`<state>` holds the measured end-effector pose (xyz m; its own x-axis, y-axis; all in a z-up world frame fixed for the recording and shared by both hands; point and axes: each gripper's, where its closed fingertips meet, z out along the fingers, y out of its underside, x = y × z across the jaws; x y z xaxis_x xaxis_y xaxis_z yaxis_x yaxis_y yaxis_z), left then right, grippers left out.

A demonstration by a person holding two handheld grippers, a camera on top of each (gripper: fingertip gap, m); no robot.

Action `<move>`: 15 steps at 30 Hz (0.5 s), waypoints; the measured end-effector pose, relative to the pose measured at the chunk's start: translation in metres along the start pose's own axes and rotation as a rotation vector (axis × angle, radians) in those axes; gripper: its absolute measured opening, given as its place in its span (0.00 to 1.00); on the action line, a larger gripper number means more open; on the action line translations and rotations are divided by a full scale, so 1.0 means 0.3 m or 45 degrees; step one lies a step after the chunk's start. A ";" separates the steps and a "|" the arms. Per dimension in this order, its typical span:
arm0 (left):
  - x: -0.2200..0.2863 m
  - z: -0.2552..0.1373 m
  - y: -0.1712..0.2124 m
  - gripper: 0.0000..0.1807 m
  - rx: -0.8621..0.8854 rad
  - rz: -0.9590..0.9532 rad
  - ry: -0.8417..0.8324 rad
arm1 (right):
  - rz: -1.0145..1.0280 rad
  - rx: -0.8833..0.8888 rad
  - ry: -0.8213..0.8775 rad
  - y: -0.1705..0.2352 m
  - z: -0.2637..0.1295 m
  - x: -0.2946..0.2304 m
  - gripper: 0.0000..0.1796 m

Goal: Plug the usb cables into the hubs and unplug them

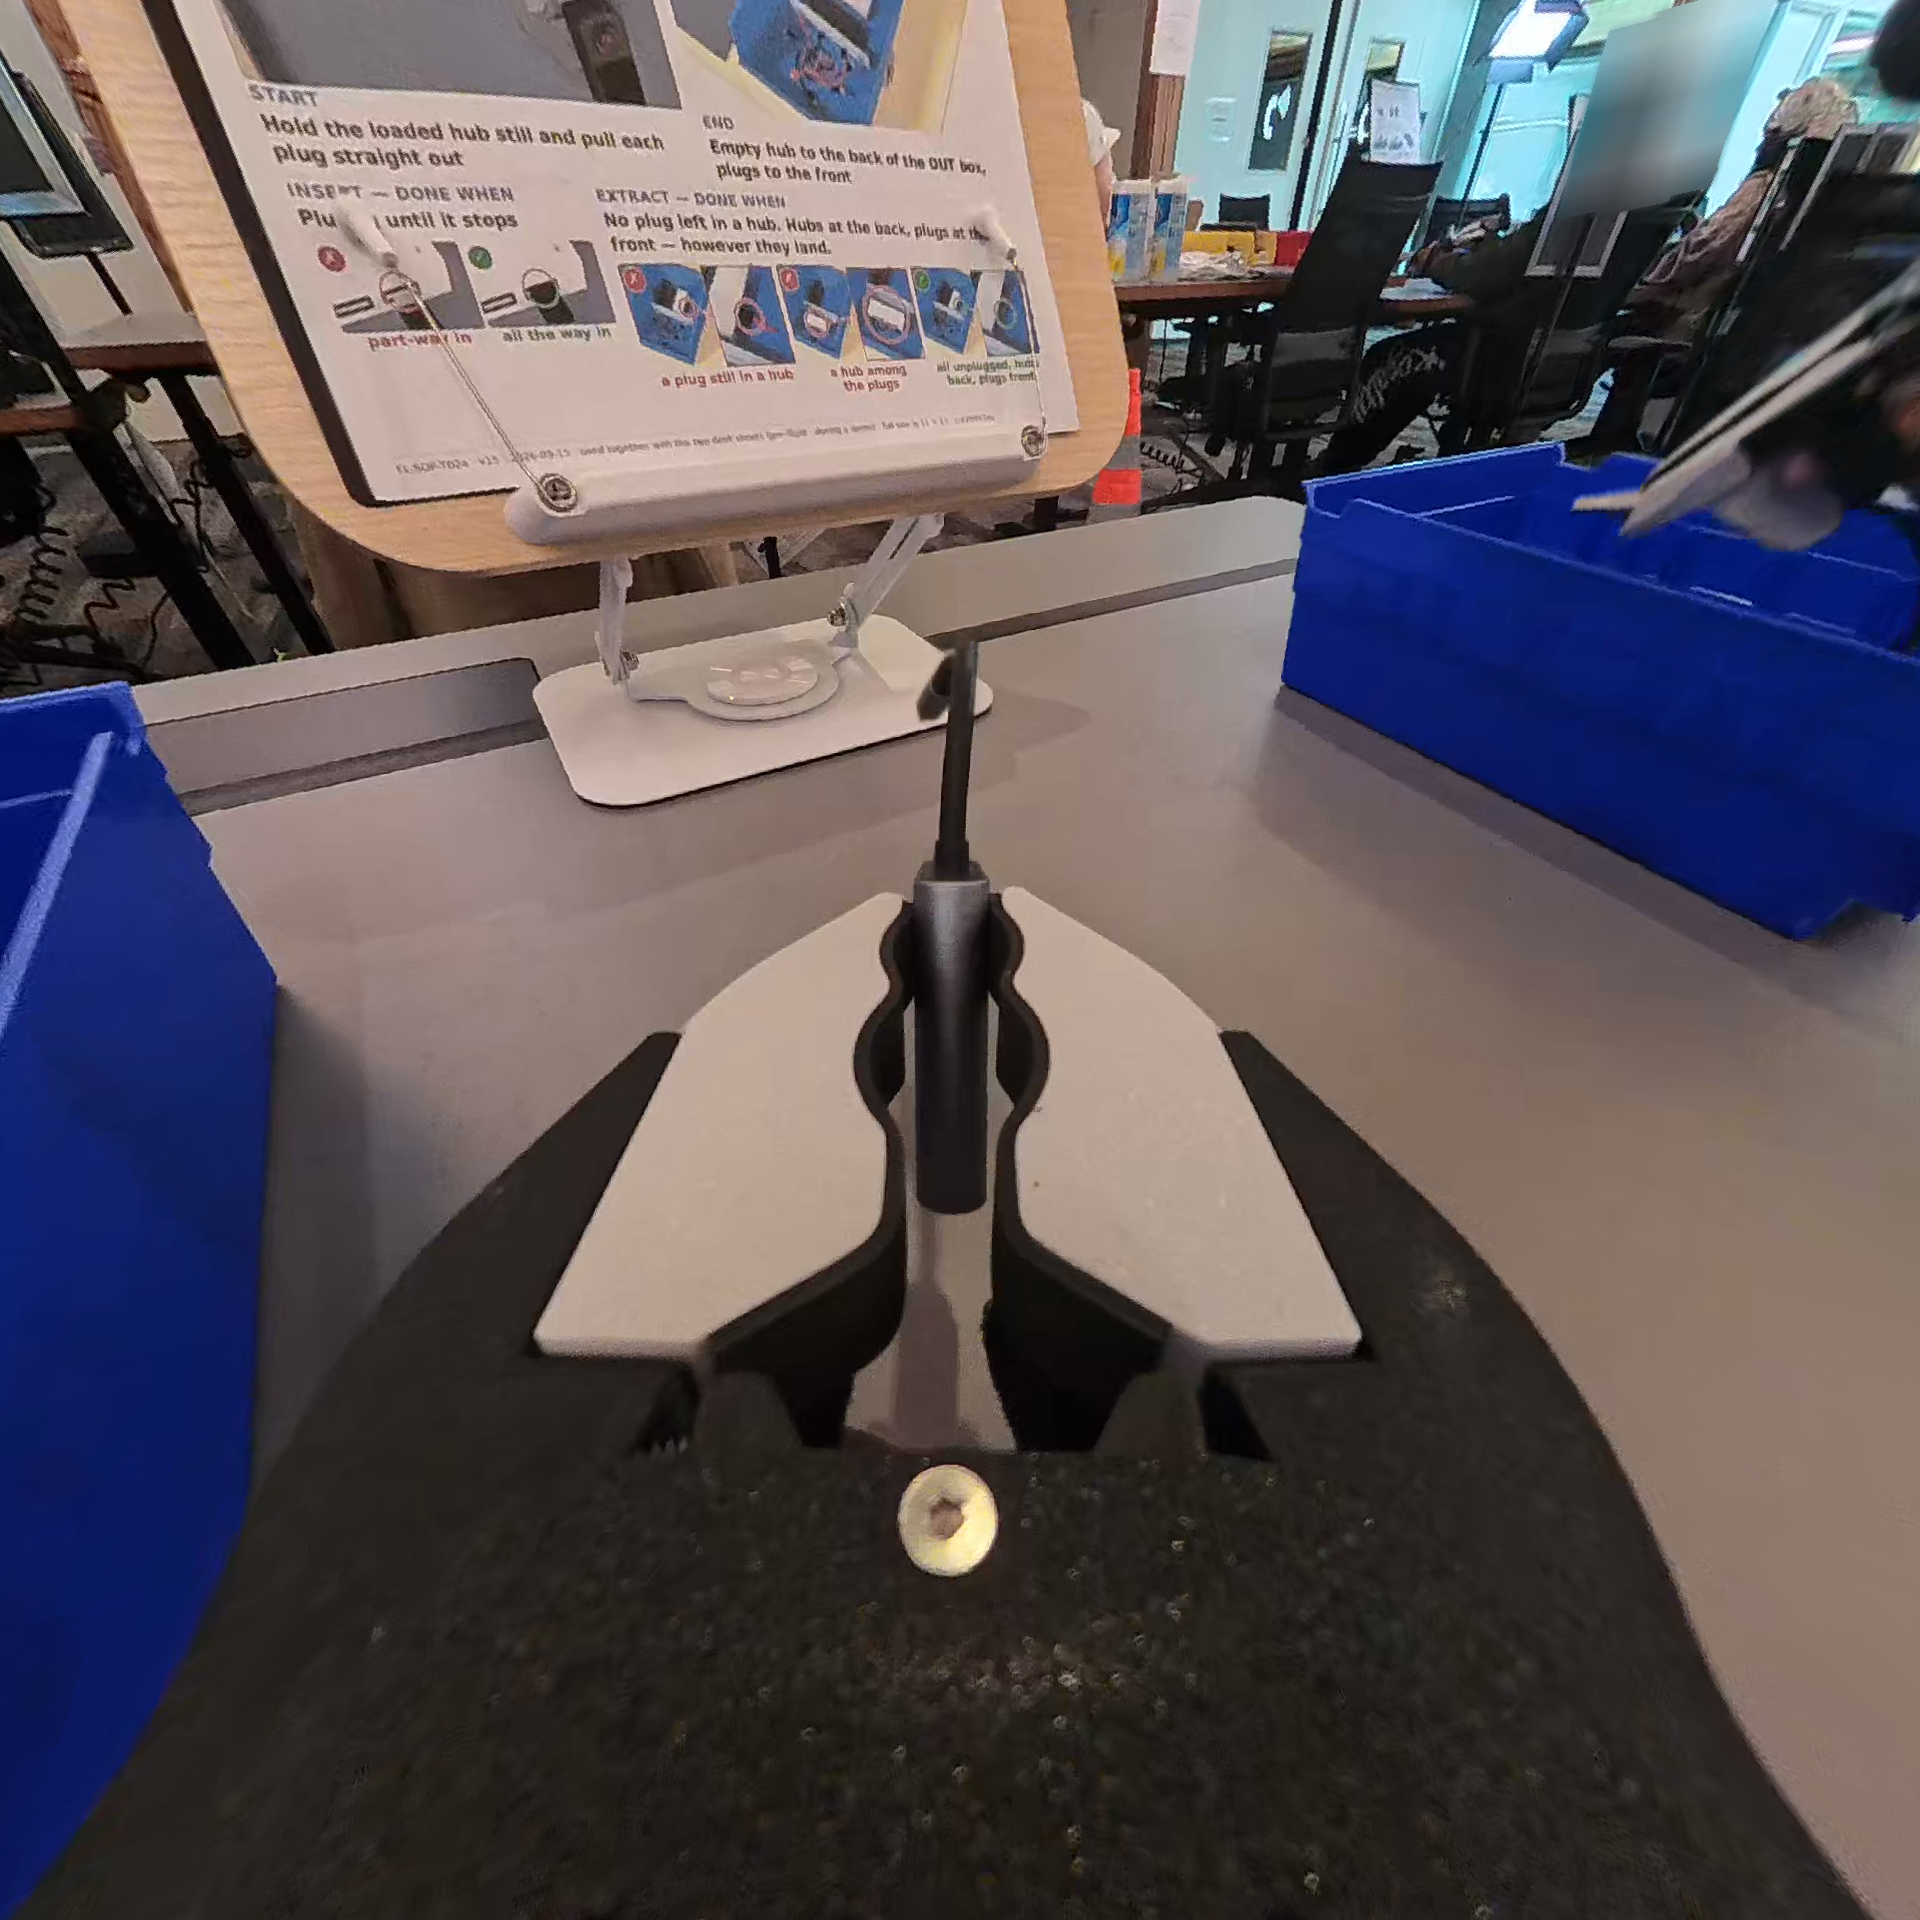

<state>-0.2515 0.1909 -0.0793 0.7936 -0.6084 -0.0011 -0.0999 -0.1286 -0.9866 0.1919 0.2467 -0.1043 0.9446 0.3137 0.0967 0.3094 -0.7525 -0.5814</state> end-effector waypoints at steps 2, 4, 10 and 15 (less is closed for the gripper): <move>-0.008 -0.001 0.002 0.06 -0.001 -0.015 -0.001 | 0.024 -0.109 0.115 0.060 0.060 0.034 0.10; -0.002 0.002 0.008 0.06 -0.016 -0.035 0.033 | 0.016 -0.256 0.155 0.122 0.116 0.039 0.10; 0.017 0.006 0.015 0.06 -0.032 0.043 0.030 | -0.097 -0.434 0.329 0.189 0.200 0.077 0.11; 0.032 0.000 0.019 0.06 -0.032 0.081 0.040 | -0.209 -0.217 0.532 0.078 0.114 0.110 0.32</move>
<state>-0.2446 0.1843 -0.0850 0.7661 -0.6401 -0.0578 -0.1648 -0.1087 -0.9803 0.2267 0.2593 -0.1422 0.8342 0.2031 0.5127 0.4389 -0.8075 -0.3942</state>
